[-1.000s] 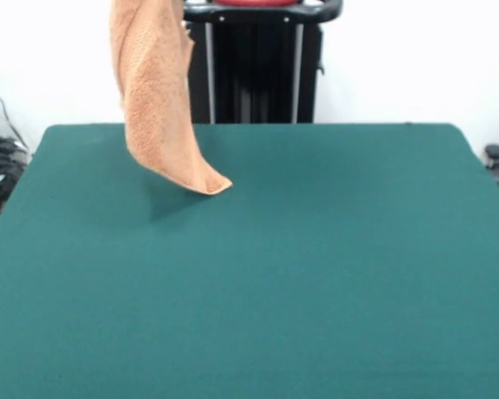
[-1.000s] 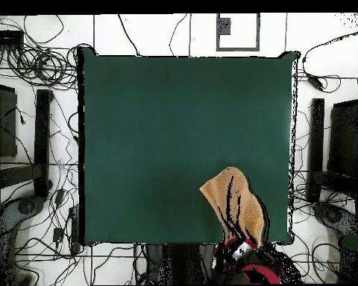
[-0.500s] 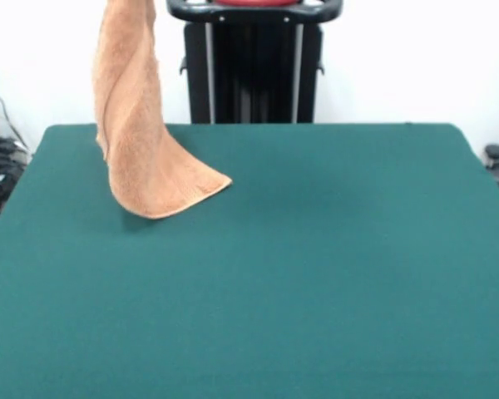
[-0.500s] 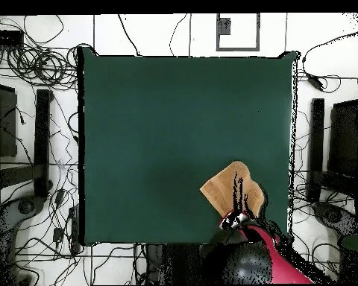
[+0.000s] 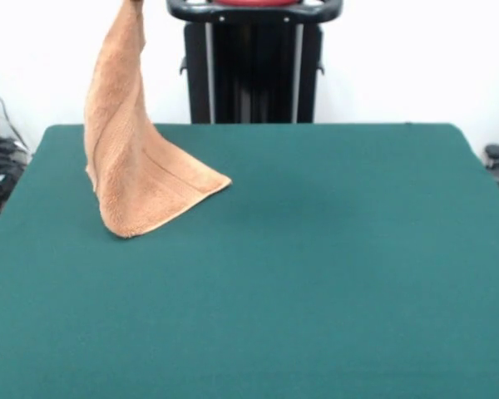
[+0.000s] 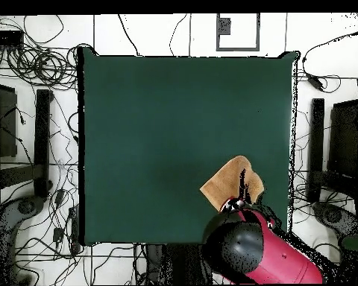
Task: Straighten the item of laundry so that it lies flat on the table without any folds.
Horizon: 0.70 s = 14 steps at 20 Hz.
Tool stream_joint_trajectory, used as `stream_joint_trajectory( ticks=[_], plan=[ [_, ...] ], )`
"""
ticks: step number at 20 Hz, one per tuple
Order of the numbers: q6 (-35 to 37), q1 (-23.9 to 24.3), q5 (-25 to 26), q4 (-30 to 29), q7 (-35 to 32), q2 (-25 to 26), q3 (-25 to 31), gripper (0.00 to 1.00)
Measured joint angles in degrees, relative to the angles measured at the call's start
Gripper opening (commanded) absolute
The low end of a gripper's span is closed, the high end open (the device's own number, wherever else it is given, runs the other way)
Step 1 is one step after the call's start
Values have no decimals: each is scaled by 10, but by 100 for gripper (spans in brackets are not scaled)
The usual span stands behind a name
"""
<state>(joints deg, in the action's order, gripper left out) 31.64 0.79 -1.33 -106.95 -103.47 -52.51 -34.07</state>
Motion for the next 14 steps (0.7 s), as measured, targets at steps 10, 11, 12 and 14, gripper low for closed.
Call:
stream_joint_trajectory(
  ticks=[10, 11, 12, 14],
  plan=[
    [-40, 11, -9, 9, 0, 45, 9, 0],
    [-40, 12, -13, 14, 0, 53, 13, 0],
    [-40, 12, -18, 18, 0, 59, 15, 0],
    [-40, 12, -28, 28, 0, 70, 20, 0]
  ],
)
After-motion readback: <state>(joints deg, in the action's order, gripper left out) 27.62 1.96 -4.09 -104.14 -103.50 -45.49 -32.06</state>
